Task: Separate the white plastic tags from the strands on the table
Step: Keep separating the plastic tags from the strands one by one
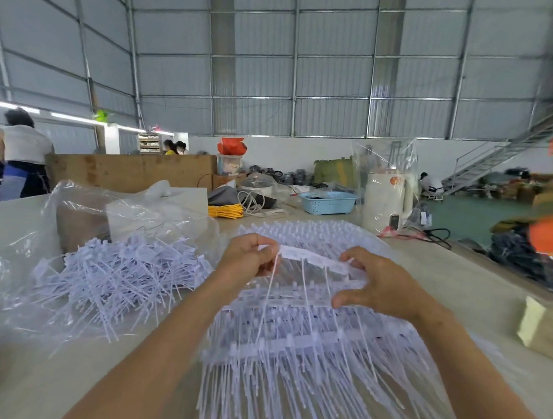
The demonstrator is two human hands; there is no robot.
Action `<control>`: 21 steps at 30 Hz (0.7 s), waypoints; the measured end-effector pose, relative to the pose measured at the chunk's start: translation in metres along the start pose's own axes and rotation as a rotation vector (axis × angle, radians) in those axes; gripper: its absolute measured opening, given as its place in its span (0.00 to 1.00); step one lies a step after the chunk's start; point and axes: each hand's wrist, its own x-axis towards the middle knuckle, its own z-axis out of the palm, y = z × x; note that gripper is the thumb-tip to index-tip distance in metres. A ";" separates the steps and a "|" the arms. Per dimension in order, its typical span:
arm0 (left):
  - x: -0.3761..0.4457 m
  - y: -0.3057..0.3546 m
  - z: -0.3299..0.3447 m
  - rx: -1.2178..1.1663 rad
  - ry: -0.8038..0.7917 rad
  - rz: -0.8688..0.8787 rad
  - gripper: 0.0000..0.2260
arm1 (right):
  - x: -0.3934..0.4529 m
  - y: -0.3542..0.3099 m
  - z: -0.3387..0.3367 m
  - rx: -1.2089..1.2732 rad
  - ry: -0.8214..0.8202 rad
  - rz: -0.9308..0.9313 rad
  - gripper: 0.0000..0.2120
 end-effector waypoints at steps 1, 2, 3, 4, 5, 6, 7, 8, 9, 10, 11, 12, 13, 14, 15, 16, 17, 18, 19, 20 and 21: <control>0.002 0.000 -0.003 -0.047 0.006 0.004 0.04 | -0.002 0.006 -0.002 -0.010 -0.025 0.021 0.34; 0.002 -0.001 -0.004 -0.084 0.000 0.003 0.06 | -0.003 0.010 -0.001 -0.016 -0.037 0.029 0.32; 0.002 -0.003 -0.004 -0.110 -0.007 0.002 0.07 | -0.002 0.012 0.000 -0.001 -0.026 0.027 0.30; 0.002 -0.004 -0.003 -0.137 -0.004 0.001 0.07 | -0.002 0.010 0.001 0.031 0.014 0.018 0.29; 0.003 -0.006 -0.003 -0.175 0.015 0.001 0.07 | -0.002 0.006 -0.001 0.071 0.086 0.003 0.27; 0.004 -0.008 -0.004 -0.229 0.041 -0.002 0.07 | -0.001 0.000 -0.004 0.095 0.198 -0.039 0.24; 0.006 -0.009 -0.006 -0.286 0.066 -0.007 0.07 | -0.001 -0.006 -0.010 0.073 0.340 -0.119 0.22; 0.007 -0.010 -0.008 -0.332 0.080 -0.015 0.06 | -0.002 -0.013 -0.016 -0.002 0.502 -0.234 0.19; 0.009 -0.012 -0.009 -0.361 0.082 -0.027 0.06 | -0.002 -0.020 -0.022 -0.098 0.661 -0.360 0.16; 0.010 -0.014 -0.009 -0.375 0.076 -0.045 0.06 | -0.004 -0.027 -0.027 -0.175 0.775 -0.463 0.14; 0.010 -0.016 -0.008 -0.379 0.071 -0.069 0.06 | -0.005 -0.033 -0.030 -0.245 0.819 -0.514 0.12; 0.010 -0.020 -0.006 -0.370 0.069 -0.098 0.06 | -0.005 -0.037 -0.032 -0.311 0.784 -0.494 0.11; 0.009 -0.024 -0.004 -0.337 0.067 -0.128 0.05 | -0.004 -0.037 -0.032 -0.383 0.685 -0.398 0.09; 0.007 -0.029 -0.001 -0.274 0.062 -0.154 0.04 | -0.003 -0.033 -0.029 -0.485 0.511 -0.232 0.09; 0.005 -0.036 0.002 -0.192 0.048 -0.170 0.03 | -0.002 -0.026 -0.023 -0.590 0.307 -0.058 0.10; 0.002 -0.042 0.005 -0.112 0.026 -0.176 0.02 | -0.001 -0.019 -0.016 -0.668 0.105 0.087 0.11; -0.001 -0.047 0.008 -0.043 -0.002 -0.168 0.02 | 0.000 -0.014 -0.008 -0.663 -0.025 0.160 0.13; -0.002 -0.049 0.012 0.011 -0.031 -0.144 0.02 | 0.002 -0.010 0.001 -0.544 -0.062 0.149 0.15; -0.003 -0.051 0.015 0.050 -0.058 -0.109 0.02 | 0.003 -0.010 0.011 -0.343 -0.043 0.104 0.16; -0.003 -0.051 0.018 0.075 -0.078 -0.065 0.02 | 0.003 -0.012 0.021 -0.140 -0.015 0.054 0.18; -0.003 -0.050 0.021 0.083 -0.093 -0.016 0.02 | 0.005 -0.016 0.030 -0.009 -0.026 0.014 0.19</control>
